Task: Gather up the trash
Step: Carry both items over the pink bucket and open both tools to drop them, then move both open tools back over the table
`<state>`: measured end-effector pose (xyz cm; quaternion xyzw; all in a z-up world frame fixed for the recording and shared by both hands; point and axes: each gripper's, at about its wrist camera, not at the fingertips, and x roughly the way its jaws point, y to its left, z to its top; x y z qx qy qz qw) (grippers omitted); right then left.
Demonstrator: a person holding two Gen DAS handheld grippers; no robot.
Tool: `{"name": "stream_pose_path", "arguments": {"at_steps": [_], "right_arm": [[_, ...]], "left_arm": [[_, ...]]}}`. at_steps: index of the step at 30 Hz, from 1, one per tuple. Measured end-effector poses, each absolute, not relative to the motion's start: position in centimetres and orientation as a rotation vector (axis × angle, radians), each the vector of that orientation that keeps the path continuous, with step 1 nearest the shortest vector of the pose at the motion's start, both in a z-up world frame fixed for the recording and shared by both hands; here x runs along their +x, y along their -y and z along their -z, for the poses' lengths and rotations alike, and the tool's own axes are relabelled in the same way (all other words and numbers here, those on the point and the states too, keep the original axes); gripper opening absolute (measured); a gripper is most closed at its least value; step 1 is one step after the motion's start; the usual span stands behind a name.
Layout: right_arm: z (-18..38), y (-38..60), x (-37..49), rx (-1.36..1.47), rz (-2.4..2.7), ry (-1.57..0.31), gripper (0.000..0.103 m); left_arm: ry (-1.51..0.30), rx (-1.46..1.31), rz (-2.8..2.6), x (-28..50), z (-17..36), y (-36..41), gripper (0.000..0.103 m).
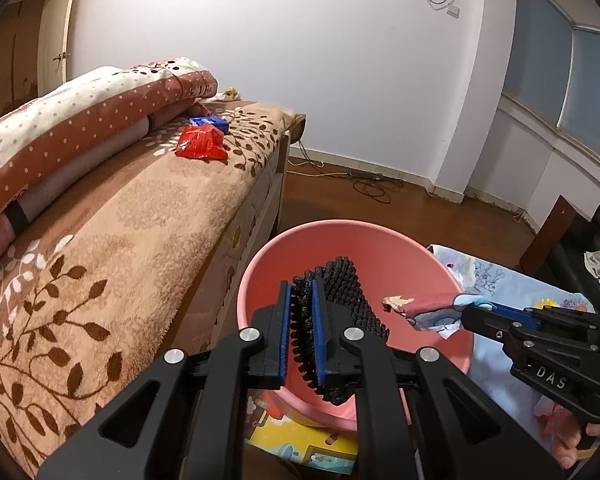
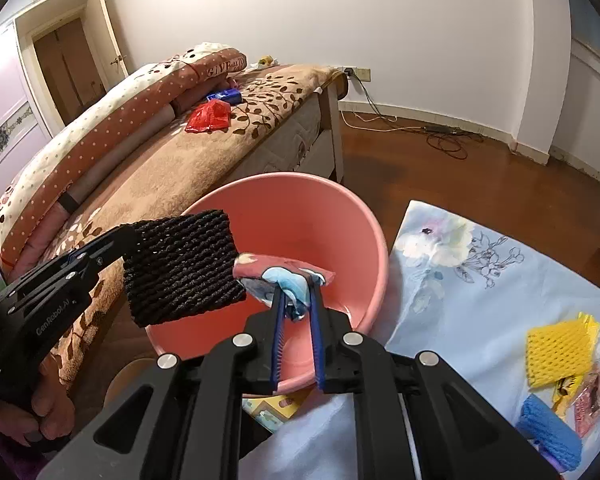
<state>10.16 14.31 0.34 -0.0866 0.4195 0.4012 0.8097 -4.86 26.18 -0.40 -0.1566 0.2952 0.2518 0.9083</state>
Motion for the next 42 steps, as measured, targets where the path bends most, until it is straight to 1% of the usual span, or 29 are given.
{"name": "stream_pose_path", "arguments": {"at_steps": [1,2,3,4,5,6,22,42], "right_arm": [[-0.2,-14.4,10.2,-0.182,-0.861,-0.899,0.015],[-0.1,-14.4,10.1,-0.179,-0.865,-0.901,0.020],[-0.1,-14.4,10.1,-0.176,-0.868,-0.900,0.023],[0.0,-14.3,10.0,-0.172,-0.870,-0.897,0.030],[0.0,-14.3,10.0,-0.170,-0.874,-0.893,0.035],[-0.1,-14.2,9.9,-0.167,-0.876,-0.889,0.036],[-0.9,-10.2,8.2,-0.128,-0.848,-0.854,0.038],[-2.3,1.7,7.9,-0.014,-0.657,-0.828,0.039]], "left_arm": [[-0.612,-0.322,-0.521,-4.8,0.5,-26.2,0.012],[-0.615,-0.321,-0.522,-4.8,0.5,-26.2,0.015],[-0.617,-0.320,-0.522,-4.8,0.5,-26.1,0.021],[-0.617,-0.318,-0.524,-4.8,0.5,-26.0,0.025],[-0.616,-0.316,-0.524,-4.8,0.4,-25.9,0.033],[-0.613,-0.314,-0.523,-4.9,0.4,-25.8,0.036],[-0.613,-0.307,-0.466,-4.7,-0.7,-23.2,0.037],[-0.644,-0.249,-0.270,-2.3,-1.0,-16.3,0.037]]}}
